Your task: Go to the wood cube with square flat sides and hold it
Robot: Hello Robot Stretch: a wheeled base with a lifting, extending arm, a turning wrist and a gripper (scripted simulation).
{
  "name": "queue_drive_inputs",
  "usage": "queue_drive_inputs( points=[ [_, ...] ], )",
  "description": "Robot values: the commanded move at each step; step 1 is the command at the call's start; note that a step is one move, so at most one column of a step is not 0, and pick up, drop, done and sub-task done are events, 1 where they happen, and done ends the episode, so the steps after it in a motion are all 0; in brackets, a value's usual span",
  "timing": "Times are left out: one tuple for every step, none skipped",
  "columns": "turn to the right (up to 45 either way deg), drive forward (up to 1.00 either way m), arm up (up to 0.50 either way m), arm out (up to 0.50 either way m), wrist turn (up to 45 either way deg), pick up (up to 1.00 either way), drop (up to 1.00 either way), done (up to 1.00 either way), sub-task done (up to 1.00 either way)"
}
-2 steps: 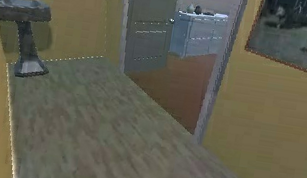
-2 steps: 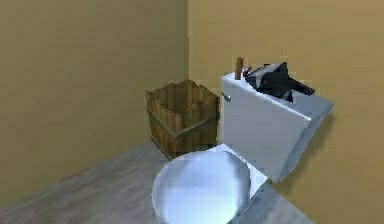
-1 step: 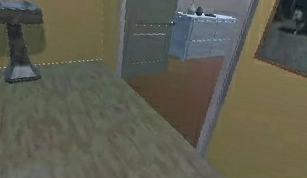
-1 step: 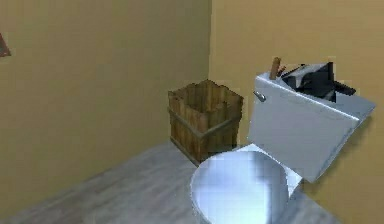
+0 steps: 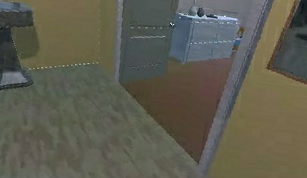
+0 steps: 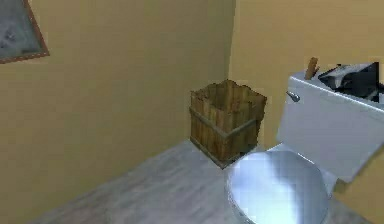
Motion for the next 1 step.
queue_drive_inputs(
  points=[
    [45.0,0.00,0.00,0.00,0.0,0.00,0.00,0.00,0.00]
  ],
)
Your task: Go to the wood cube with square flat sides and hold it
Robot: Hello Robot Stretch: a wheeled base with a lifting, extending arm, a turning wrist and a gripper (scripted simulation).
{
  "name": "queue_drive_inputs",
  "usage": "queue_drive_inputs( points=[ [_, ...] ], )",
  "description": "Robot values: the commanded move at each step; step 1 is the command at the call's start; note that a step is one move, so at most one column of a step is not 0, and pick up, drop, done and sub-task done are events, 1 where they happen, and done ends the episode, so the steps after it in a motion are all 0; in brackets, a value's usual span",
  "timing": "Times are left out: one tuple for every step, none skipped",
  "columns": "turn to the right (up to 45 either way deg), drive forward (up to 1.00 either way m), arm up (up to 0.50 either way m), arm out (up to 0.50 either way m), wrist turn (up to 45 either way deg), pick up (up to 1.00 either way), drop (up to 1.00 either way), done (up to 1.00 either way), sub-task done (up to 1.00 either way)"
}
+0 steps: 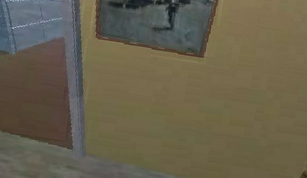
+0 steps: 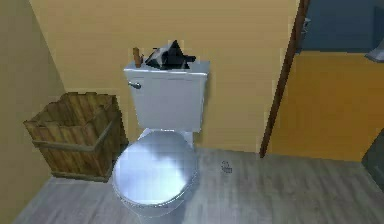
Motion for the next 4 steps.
queue_drive_inputs(
  points=[
    [0.0,0.20,0.00,0.00,0.0,0.00,0.00,0.00,0.00],
    [-45.0,0.00,0.00,0.00,0.0,0.00,0.00,0.00,0.00],
    [-15.0,0.00,0.00,0.00,0.0,0.00,0.00,0.00,0.00],
    [0.0,1.00,0.00,0.00,0.0,0.00,0.00,0.00,0.00]
  ],
)
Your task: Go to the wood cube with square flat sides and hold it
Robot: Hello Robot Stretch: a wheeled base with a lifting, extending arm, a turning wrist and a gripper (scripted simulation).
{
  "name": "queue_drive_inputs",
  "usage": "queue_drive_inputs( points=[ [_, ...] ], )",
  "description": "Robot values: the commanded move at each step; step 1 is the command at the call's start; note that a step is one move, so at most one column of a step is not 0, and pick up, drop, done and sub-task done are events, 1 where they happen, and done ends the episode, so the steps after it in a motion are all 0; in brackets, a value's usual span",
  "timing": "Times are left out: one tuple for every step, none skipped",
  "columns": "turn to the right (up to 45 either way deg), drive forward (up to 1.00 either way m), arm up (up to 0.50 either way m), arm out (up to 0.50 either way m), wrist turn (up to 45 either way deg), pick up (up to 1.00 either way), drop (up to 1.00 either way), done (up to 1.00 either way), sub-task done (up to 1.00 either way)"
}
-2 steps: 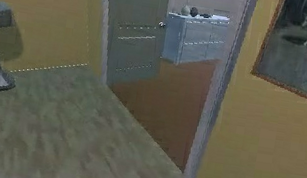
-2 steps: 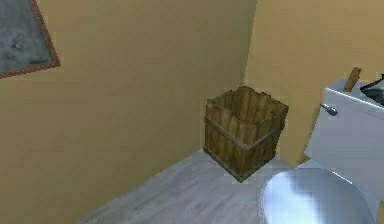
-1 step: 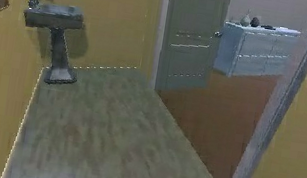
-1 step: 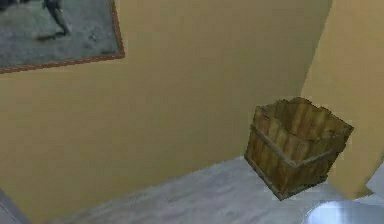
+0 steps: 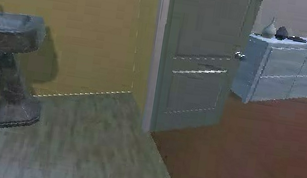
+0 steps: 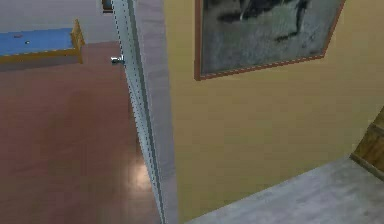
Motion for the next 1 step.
queue_drive_inputs(
  points=[
    [-9.0,0.00,0.00,0.00,0.0,0.00,0.00,0.00,0.00]
  ],
)
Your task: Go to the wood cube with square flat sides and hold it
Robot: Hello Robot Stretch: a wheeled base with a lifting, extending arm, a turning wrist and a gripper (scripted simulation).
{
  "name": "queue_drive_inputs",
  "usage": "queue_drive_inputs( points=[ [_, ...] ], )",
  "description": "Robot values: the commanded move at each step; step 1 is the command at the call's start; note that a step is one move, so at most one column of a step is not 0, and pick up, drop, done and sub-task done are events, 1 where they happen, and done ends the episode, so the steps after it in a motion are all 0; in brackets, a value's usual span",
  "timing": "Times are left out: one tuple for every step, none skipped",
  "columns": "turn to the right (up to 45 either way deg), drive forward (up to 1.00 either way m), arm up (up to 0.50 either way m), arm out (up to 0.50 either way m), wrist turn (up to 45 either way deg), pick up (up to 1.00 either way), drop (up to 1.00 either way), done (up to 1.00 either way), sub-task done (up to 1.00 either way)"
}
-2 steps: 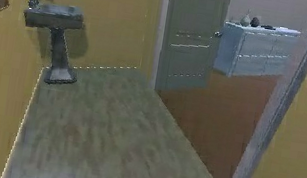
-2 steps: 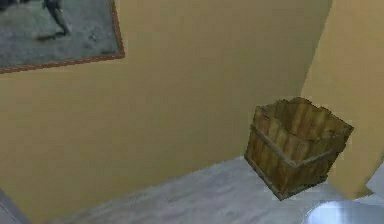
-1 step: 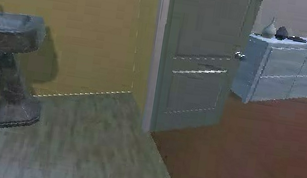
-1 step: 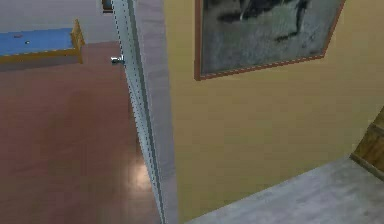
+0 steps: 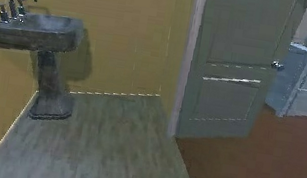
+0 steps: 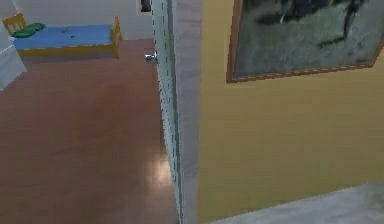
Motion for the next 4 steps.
queue_drive_inputs(
  points=[
    [0.0,0.10,0.00,0.00,0.0,0.00,0.00,0.00,0.00],
    [45.0,0.00,0.00,0.00,0.0,0.00,0.00,0.00,0.00],
    [9.0,0.00,0.00,0.00,0.0,0.00,0.00,0.00,0.00],
    [3.0,0.00,0.00,0.00,0.0,0.00,0.00,0.00,0.00]
  ],
)
